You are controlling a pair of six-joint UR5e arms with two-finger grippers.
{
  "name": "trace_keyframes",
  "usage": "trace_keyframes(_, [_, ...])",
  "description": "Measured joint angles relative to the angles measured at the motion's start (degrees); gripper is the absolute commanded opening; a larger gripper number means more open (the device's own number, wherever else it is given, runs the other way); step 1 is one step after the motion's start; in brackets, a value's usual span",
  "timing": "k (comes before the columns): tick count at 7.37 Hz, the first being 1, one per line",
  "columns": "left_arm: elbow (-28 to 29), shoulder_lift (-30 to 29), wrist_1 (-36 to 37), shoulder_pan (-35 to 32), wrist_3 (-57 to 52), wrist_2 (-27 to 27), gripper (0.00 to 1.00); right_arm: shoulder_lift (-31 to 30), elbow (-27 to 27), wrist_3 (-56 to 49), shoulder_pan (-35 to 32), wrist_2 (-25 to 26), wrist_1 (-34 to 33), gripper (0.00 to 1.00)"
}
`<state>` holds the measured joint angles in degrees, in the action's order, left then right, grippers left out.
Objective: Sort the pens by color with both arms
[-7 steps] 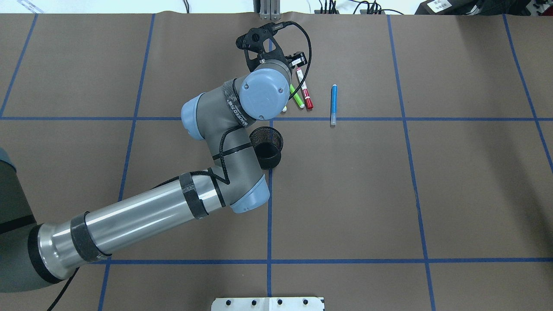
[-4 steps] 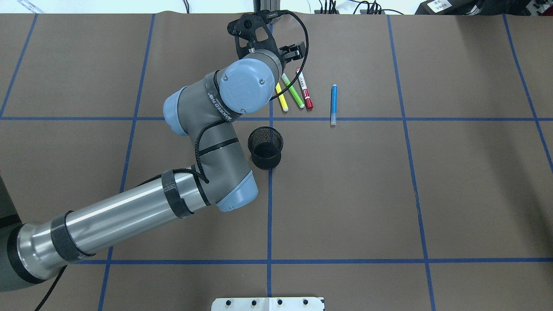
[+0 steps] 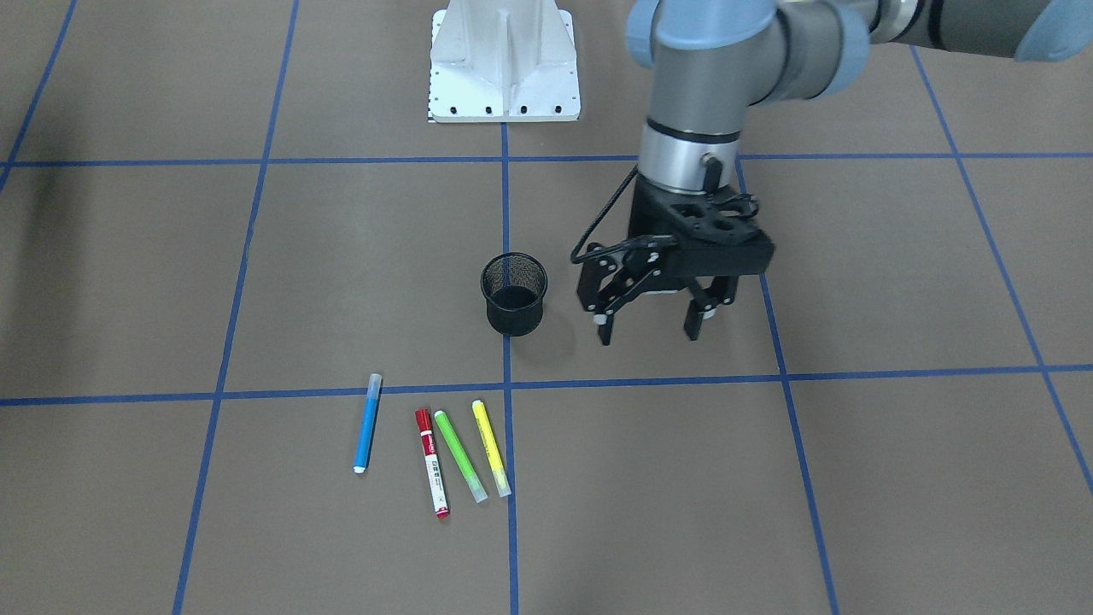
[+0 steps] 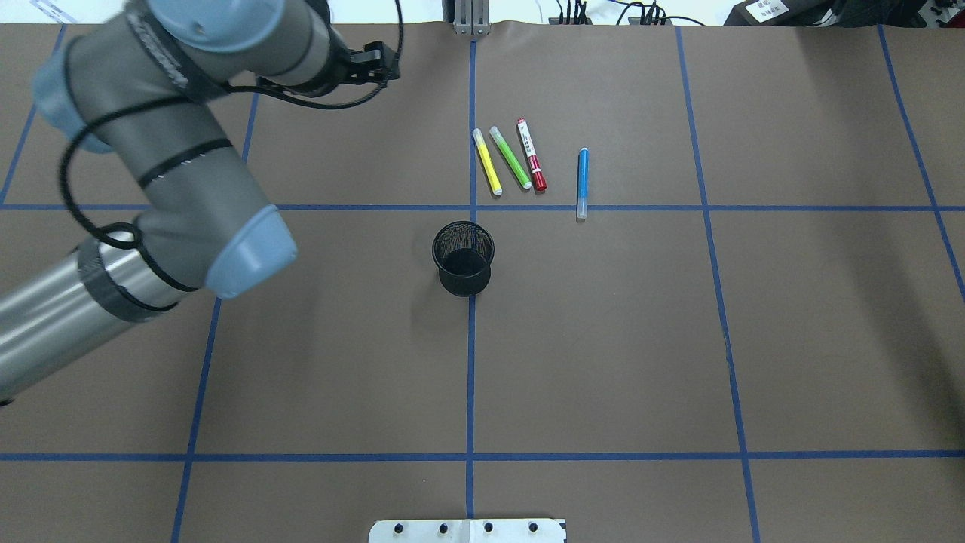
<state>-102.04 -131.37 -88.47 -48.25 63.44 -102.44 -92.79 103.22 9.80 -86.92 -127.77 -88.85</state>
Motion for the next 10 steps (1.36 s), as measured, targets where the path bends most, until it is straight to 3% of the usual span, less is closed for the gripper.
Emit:
trace_keyframes(2, [-5.7, 6.5, 8.8, -10.1, -10.9, -14.6, 1.0, -0.1, 1.2, 2.6, -0.4, -0.3, -2.1, 1.0])
trace_keyframes(3, [-5.9, 9.3, 11.5, -15.2, -17.5, -21.0, 1.0, -0.2, 2.2, 3.0, -0.5, -0.4, -3.4, 1.0])
trace_keyframes(4, [-4.6, 11.0, 13.8, -18.6, -24.2, -24.2, 1.0, -0.2, 2.9, 3.1, -0.6, -0.6, -4.2, 1.0])
trace_keyframes(7, [5.3, 15.0, 15.5, -27.9, -47.6, -26.9, 1.0, -0.3, 4.6, 2.8, -0.6, -2.6, -4.3, 1.0])
trace_keyframes(10, [18.7, 16.7, 14.9, -37.0, -67.0, -28.4, 1.0, -0.8, 5.3, 2.3, -0.6, -3.3, -4.3, 1.0])
